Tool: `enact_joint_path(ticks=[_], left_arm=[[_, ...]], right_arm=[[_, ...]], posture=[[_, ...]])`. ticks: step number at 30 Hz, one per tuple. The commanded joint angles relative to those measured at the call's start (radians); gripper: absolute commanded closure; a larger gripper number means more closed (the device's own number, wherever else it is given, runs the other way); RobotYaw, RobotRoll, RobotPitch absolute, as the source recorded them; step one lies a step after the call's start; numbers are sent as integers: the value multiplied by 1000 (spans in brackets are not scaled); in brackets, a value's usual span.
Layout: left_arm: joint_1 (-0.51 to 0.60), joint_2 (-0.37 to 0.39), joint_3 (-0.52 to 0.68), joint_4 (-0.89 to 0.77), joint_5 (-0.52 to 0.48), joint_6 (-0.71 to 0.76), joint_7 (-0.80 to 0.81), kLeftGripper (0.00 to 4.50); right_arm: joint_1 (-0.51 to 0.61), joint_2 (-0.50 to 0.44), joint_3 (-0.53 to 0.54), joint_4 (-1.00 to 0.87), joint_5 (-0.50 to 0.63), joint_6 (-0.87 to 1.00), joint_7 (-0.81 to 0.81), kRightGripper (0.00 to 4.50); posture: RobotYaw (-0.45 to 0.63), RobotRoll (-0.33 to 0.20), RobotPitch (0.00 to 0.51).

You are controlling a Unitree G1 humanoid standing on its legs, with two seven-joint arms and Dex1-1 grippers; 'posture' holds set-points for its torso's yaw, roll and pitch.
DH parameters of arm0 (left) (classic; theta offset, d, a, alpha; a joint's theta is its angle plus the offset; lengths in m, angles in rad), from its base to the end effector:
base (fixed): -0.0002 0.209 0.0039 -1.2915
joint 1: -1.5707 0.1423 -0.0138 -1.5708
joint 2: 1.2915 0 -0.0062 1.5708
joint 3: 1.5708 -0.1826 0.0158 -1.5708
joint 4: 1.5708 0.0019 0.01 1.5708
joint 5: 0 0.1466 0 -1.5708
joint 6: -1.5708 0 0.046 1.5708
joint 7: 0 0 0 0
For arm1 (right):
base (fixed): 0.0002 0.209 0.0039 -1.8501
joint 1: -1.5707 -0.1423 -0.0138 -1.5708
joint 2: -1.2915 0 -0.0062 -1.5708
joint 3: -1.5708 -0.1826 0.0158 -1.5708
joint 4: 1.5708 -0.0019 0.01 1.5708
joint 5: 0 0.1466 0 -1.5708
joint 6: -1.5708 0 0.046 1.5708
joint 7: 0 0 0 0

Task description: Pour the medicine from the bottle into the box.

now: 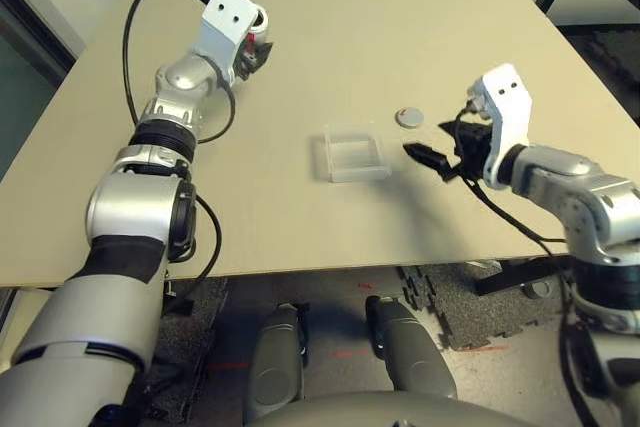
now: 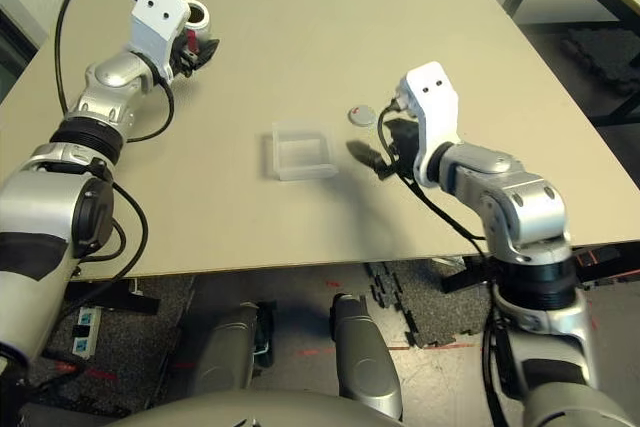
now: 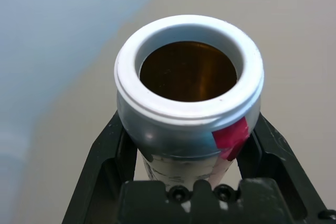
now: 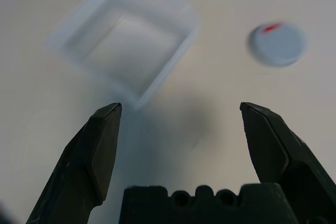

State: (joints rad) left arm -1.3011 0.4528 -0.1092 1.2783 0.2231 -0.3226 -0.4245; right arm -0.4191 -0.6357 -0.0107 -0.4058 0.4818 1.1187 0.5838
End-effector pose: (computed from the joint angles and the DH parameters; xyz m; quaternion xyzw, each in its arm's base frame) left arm 0.3827 0.2016 0.2379 0.3542 -0.0874 -0.1812 0.9133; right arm 0.2431 -0.2030 0.1883 -0.0912 0.2072 0.3506 0.9088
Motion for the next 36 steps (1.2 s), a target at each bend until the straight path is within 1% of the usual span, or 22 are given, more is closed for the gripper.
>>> enact_joint_path(ticks=[1, 4, 8, 10, 12, 15, 17, 18, 20, 23, 26, 29, 33, 36], left_arm=[[-47, -8, -66, 23, 89, -60, 39, 1655], [-85, -12, -134, 23, 168, -116, 83, 1655], [-129, -18, -256, 20, 302, -215, 159, 1655], [-145, -21, -329, 14, 379, -274, 206, 1655], [-156, -19, -428, 0, 484, -346, 279, 1655], [-158, -18, -522, -13, 583, -422, 363, 1655], [-152, -15, -625, -42, 701, -456, 469, 1655], [-149, -11, -687, -60, 776, -456, 543, 1655], [-145, -7, -778, -78, 884, -446, 661, 1655], [-145, -7, -866, -82, 987, -417, 792, 1655], [-157, -22, -940, -87, 1073, -393, 908, 1655], [-170, -51, -977, -93, 1117, -377, 949, 1655], [-172, -55, -969, -85, 1107, -396, 967, 1655], [-172, -53, -969, -78, 1108, -385, 976, 1655]], right_arm=[[11, -16, 48, -14, 5, -16, 30, 0], [4, -11, 76, -14, 9, -20, 42, 0], [-14, -1, 121, -8, -4, -39, 47, 0], [-26, 10, 141, 4, -14, -54, 44, 0], [-39, 23, 158, 21, -26, -71, 41, 0], [-55, 41, 176, 50, -44, -93, 37, 0], [-67, 62, 188, 78, -59, -114, 32, 0], [-74, 74, 191, 96, -68, -126, 29, 0], [-85, 92, 196, 126, -84, -146, 27, 0], [-100, 111, 200, 164, -101, -172, 27, 0], [-115, 128, 197, 197, -111, -190, 29, 0], [-127, 141, 191, 228, -120, -206, 27, 0], [-135, 149, 187, 250, -126, -218, 27, 0], [-135, 147, 185, 258, -126, -221, 29, 0]], posture=[[-186, 0, 169], [-183, 0, 170], [-177, 0, 171], [-179, 0, 171], [-181, 0, 171], [-185, 0, 169], [-184, 0, 169], [-184, 0, 171], [-181, 0, 170], [-176, 0, 171], [-169, 0, 173], [-163, 0, 175], [-163, 0, 174], [-160, 0, 172]])
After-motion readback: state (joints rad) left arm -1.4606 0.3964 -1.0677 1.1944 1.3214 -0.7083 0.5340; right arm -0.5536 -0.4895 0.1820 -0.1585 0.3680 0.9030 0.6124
